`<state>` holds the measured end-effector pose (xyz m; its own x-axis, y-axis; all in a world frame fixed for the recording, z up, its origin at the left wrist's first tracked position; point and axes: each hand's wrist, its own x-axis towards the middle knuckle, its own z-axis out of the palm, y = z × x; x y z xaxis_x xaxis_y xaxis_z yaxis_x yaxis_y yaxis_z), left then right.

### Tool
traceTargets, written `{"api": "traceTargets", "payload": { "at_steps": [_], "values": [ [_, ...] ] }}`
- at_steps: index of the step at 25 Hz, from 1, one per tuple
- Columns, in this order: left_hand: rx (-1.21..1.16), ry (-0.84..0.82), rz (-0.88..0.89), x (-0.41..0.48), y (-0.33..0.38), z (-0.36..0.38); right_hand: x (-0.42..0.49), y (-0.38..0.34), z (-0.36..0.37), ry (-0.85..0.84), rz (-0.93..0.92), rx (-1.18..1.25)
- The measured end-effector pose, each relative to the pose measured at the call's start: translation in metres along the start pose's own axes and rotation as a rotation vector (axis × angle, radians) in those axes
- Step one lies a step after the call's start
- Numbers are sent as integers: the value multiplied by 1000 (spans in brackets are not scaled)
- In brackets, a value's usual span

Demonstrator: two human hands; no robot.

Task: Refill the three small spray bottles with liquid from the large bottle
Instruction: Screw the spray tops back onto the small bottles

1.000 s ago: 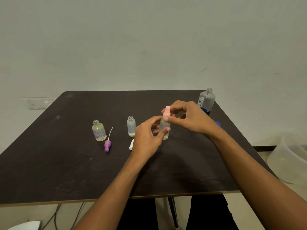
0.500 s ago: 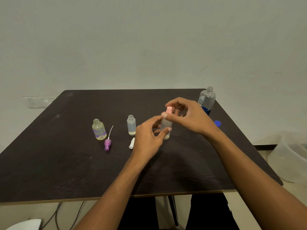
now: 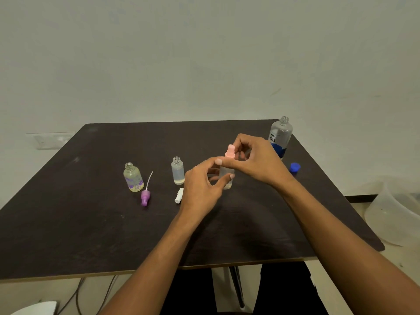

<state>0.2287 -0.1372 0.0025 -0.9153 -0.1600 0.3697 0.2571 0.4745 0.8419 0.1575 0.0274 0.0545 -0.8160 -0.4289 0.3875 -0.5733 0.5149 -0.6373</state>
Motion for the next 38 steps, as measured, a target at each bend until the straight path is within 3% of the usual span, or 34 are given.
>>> {"api": "traceTargets", "payload": {
  "at_steps": [7, 15, 21, 28, 35, 38],
  "values": [
    [-17, -16, -3, -1, -1, 1, 1, 6, -19, -232, -59, 109],
    [34, -3, -5, -2, 3, 6, -5, 4, -5, 2, 36, 27],
    [21, -18, 1, 0, -2, 5, -6, 7, -23, -221, -9, 166],
    [1, -4, 11, 0, 2, 7, -6, 7, -9, -56, 1, 67],
    [4, -13, -12, 0, -2, 5, -6, 6, -17, -212, -7, 145],
    [2, -10, -7, 2, -2, 6, -6, 7, -18, -189, -5, 142]
  ]
}}
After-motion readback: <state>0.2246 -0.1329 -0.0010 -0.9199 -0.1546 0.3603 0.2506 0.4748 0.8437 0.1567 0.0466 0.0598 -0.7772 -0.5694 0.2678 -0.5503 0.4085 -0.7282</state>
